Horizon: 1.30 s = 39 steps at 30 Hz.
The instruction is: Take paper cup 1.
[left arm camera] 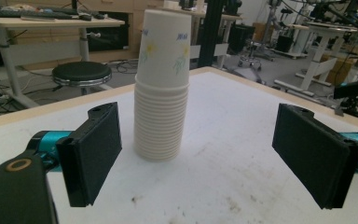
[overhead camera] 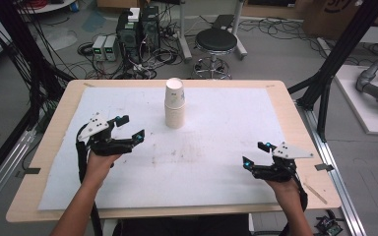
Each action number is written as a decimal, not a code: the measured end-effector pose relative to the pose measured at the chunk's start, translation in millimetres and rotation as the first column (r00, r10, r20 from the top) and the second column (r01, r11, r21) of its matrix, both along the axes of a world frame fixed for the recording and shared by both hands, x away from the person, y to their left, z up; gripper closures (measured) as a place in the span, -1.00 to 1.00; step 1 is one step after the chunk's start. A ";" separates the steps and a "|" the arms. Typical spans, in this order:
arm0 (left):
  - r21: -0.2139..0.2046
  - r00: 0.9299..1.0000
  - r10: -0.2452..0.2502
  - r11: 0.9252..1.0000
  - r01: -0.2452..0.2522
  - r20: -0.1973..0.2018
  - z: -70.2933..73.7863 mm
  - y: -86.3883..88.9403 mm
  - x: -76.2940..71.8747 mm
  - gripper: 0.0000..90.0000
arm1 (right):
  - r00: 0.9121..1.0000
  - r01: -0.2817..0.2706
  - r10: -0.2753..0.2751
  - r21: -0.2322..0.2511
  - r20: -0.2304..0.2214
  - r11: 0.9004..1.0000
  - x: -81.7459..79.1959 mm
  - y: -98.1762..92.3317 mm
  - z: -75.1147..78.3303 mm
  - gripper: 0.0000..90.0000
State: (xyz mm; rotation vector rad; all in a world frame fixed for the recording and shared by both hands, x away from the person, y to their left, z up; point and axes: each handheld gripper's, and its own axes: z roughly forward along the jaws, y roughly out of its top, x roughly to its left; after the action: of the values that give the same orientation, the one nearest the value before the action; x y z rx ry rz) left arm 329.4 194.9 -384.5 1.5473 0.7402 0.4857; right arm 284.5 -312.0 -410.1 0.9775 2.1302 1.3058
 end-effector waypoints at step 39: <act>0.102 0.994 -0.070 0.992 0.079 -0.090 82.0 -64.6 113.4 -0.64 | 1.000 -0.021 0.022 0.025 -0.011 0.999 0.6 -0.4 3.8 -0.56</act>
State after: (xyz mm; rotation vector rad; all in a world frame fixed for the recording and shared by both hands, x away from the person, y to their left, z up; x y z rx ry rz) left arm 442.8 130.3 -302.5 1.6971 0.7293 0.4105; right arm 285.1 -312.4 -406.2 0.9771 2.1432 1.3436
